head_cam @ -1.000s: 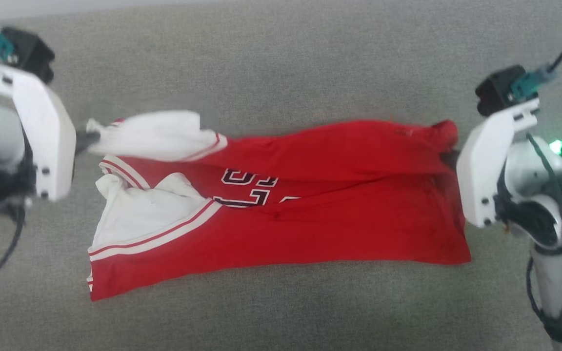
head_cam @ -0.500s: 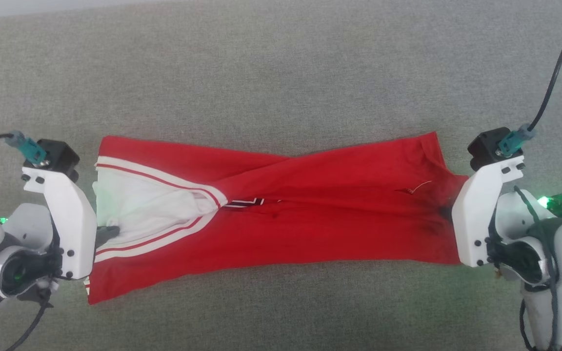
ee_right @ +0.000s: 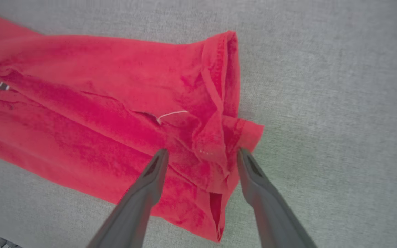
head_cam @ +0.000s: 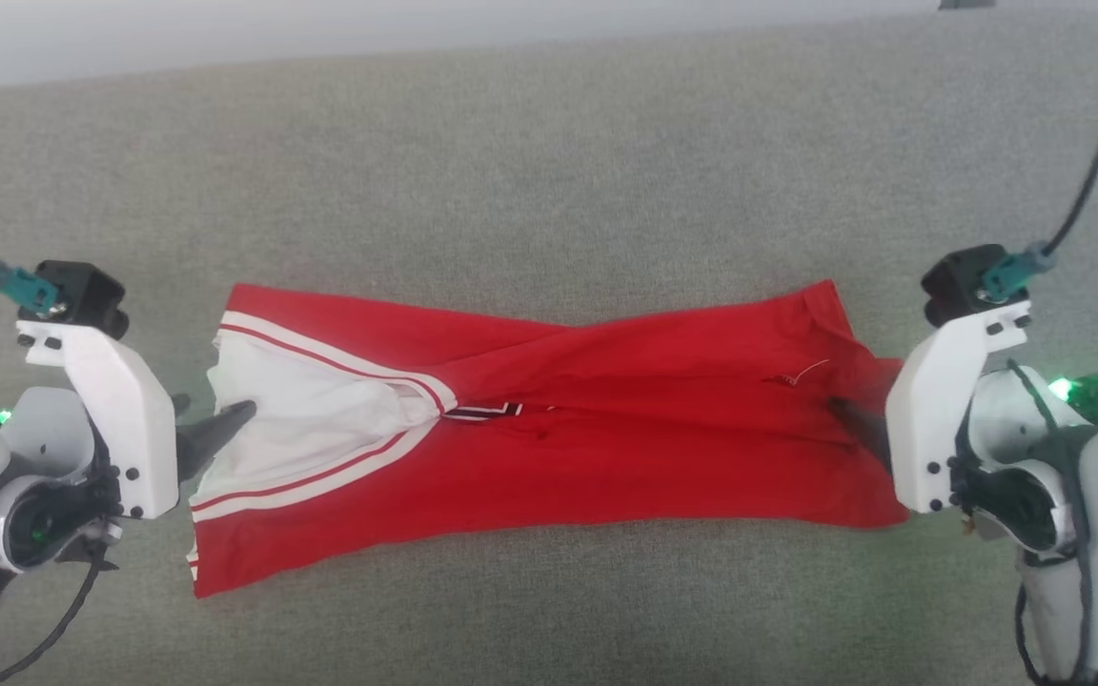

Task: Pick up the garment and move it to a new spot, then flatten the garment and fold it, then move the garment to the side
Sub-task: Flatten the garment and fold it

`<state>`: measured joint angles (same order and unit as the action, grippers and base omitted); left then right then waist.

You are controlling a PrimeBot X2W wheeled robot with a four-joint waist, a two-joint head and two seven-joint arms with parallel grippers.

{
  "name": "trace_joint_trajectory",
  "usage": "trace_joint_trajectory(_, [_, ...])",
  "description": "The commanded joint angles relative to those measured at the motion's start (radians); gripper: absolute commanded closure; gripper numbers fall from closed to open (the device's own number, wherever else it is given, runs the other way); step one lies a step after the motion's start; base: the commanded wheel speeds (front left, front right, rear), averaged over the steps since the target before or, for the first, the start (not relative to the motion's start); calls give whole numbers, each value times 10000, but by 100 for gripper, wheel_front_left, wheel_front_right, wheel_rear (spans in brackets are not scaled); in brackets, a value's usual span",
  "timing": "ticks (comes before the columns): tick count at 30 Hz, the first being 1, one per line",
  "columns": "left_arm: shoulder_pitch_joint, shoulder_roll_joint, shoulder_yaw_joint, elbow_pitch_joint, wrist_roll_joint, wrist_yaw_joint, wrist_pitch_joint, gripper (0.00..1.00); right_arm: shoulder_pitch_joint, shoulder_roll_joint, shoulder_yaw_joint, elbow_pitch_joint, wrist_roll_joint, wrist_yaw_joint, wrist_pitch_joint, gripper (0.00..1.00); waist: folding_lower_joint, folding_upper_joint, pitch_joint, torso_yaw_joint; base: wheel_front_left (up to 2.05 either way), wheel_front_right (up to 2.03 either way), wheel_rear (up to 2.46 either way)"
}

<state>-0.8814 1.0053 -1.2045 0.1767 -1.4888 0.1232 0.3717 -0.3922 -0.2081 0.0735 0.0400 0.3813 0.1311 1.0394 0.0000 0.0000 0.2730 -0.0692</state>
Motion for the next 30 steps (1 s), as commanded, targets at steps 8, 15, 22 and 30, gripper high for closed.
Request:
trace_joint_trajectory(8, [921, 138, 484, -119, 528, -15, -2651, 0, 642, -17, -512, -607, 240, -7, -304, 0, 0, 0, -572, 71, 0, 0, 0])
trace_joint_trajectory(15, [1954, 239, 951, -51, 711, 105, -5385, 0, 867, -194, -1285, -799, 88, -7, -522, 0, 0, 0, -608, 275, 0, 0, 0])
trace_joint_trajectory(22, [2987, -105, 1805, 472, 850, -122, -6356, 0, 910, -195, -1927, -189, 126, -7, -537, 0, 0, 0, -466, 685, 0, 0, 0])
trace_joint_trajectory(30, [4573, -1340, 5106, 1248, 2437, -742, -6373, 0, 448, 41, -1965, 1227, 428, -7, -530, 0, 0, 0, -243, 1187, 0, 0, 0])
